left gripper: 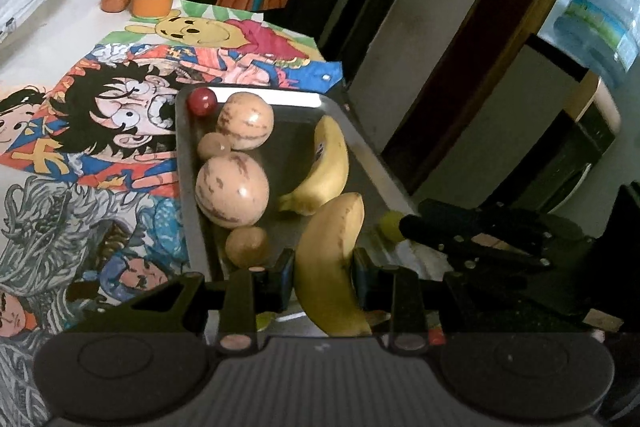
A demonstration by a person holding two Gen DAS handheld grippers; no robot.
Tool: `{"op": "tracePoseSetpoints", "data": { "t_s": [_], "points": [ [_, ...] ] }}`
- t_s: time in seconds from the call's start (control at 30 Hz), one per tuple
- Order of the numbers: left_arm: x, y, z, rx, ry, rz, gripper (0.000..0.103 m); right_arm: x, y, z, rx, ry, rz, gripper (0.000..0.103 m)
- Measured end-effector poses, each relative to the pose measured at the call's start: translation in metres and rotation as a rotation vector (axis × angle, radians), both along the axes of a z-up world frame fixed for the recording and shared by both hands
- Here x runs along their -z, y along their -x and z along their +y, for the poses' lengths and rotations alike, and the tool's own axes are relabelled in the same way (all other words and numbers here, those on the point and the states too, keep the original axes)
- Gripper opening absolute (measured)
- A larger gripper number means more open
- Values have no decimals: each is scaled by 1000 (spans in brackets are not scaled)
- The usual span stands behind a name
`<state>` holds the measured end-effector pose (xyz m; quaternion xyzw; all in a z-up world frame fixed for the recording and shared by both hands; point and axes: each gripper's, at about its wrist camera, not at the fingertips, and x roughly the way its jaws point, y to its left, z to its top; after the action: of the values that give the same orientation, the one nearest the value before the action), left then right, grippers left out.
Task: Organize fruits
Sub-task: 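Lower the banana into the tray and open the left tool while the right releases the grape there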
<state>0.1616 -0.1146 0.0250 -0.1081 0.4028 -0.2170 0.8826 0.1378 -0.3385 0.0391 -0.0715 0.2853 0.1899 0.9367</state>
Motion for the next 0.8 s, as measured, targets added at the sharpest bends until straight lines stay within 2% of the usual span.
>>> {"op": "tracePoseSetpoints", "data": {
  "t_s": [0.4, 0.6, 0.8],
  "points": [
    [9, 3, -12, 3, -99, -10, 34, 9, 5, -3, 17, -10, 15, 29],
    [11, 5, -16, 10, -117, -20, 34, 9, 6, -4, 20, -10, 15, 29],
    [11, 8, -18, 17, -122, -28, 34, 10, 10, -7, 33, -17, 11, 36]
  ]
}}
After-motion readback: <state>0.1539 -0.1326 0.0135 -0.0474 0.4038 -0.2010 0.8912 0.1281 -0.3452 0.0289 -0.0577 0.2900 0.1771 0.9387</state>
